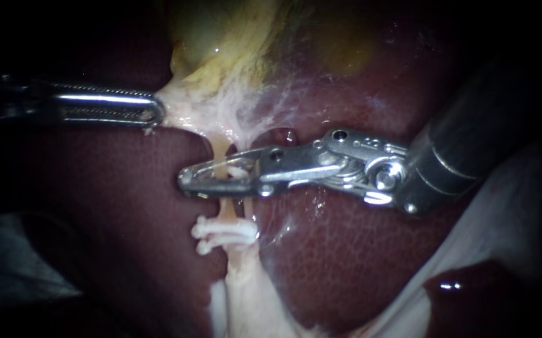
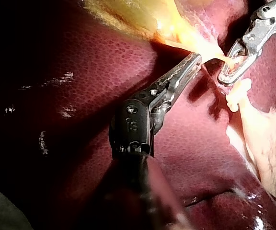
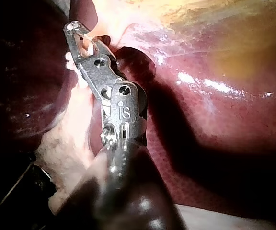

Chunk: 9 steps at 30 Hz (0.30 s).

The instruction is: Clipping third clip left tube

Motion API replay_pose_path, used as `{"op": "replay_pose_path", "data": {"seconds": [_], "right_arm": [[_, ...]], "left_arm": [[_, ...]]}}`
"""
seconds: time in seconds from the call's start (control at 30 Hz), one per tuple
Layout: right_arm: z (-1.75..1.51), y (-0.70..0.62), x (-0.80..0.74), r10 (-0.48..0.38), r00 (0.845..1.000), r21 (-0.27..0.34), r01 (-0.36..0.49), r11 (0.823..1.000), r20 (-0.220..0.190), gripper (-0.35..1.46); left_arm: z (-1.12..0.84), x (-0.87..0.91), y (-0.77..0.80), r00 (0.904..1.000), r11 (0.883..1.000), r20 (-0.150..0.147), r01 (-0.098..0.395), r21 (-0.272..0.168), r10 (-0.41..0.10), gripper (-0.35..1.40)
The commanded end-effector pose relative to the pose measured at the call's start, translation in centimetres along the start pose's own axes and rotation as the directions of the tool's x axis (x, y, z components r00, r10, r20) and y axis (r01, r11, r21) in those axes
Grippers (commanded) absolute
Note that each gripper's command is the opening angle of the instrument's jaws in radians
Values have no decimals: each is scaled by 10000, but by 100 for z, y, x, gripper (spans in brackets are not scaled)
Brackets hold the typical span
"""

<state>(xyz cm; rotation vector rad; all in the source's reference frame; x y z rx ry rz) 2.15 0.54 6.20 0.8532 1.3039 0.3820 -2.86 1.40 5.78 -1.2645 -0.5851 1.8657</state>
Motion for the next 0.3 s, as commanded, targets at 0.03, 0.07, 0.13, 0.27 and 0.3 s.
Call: {"op": "replay_pose_path", "data": {"seconds": [0.03, 0.07, 0.13, 0.27, 0.3], "right_arm": [[0, 1, -2, -14, 10000, 42, 14, 10000, 14, -35], [0, 2, -2, -16, 10000, 48, 16, 10000, 15, -35], [-1, 2, -2, -22, 10000, 66, 22, 10000, 18, -35], [-1, 2, -3, 31, 10000, 86, -31, 10000, 26, -35], [-1, 3, -3, 30, 10000, 88, -31, 10000, 26, -35]], "left_arm": [[0, 0, 0, 10000, 10000, 1, 1, 3, -1, -35], [0, 0, 0, 10000, 10000, 1, 1, 3, -1, -35], [0, 0, 0, 10000, 10000, 1, 1, 2, -1, -35], [0, 0, -1, 10000, 10000, 2, -1, -2, 1, -35], [0, 0, -1, 10000, 10000, 3, -1, -4, 1, -35]]}}
